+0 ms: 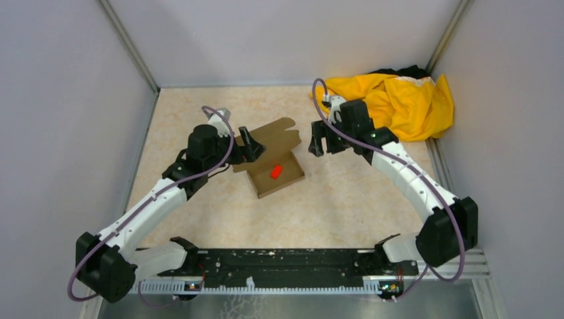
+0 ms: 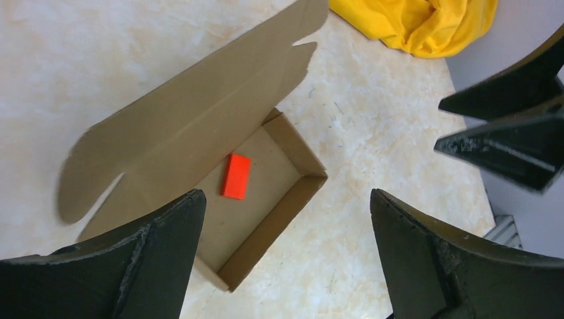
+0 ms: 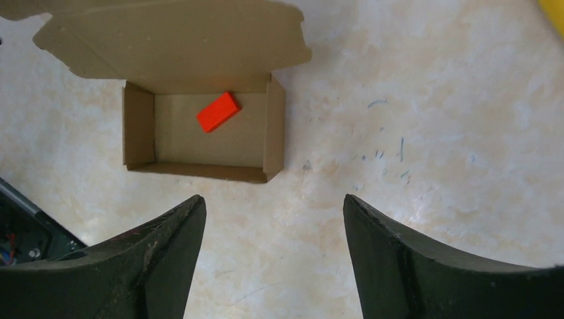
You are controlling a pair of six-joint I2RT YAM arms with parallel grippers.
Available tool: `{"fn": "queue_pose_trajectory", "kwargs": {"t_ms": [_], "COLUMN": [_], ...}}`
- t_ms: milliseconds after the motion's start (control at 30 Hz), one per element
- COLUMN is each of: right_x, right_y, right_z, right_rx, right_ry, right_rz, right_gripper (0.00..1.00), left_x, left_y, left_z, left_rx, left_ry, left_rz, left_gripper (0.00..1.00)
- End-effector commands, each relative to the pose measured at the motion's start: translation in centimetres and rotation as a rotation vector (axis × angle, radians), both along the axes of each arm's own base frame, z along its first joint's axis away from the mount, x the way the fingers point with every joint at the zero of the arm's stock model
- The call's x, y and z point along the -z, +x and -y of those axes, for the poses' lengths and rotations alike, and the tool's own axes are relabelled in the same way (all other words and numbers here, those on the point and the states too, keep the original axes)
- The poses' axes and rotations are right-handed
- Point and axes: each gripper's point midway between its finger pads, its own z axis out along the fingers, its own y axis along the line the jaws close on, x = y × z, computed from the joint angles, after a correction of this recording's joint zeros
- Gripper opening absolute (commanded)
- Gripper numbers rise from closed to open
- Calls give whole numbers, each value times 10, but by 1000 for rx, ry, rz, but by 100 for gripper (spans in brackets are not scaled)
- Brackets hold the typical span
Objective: Fold the paper box
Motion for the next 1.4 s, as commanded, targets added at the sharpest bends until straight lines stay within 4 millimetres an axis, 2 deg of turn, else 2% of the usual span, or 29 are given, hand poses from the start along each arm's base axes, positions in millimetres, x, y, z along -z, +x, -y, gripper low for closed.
{"fn": "queue_pose_trajectory", "kwargs": {"t_ms": [0, 100, 233, 400, 567, 800, 1033, 1233, 1367], "right_x": [-59, -46, -28, 2, 13, 14, 7, 7, 16], "right_y": [58, 79, 108, 122, 132, 132, 119, 112, 112], "right_z": [-16, -29, -35, -33, -36, -61, -84, -92, -95], "right_rx": [-116, -244, -346, -491, -583, -725, -837, -878, -883], "right_ry": [18, -46, -159, -277, -233, -106, 37, 84, 64], "right_rz": [276, 302, 343, 352, 384, 375, 360, 339, 319], "right_gripper": [74, 74, 73, 72, 72, 71, 68, 57, 52], "left_x": [3, 4, 9, 6, 10, 29, 32, 32, 34], "left_y": [-11, -19, -26, -31, -37, -42, -41, -40, -41], "left_z": [-42, -50, -64, -82, -93, -98, -101, -102, -101], "left_rx": [-94, -106, -154, -190, -198, -205, -219, -220, -219], "left_ry": [89, 94, 130, 204, 258, 291, 308, 313, 308], "left_rz": [14, 7, -7, 4, -1, -55, -68, -72, -78], "left_gripper": [99, 99, 99, 99, 99, 99, 99, 99, 99]}}
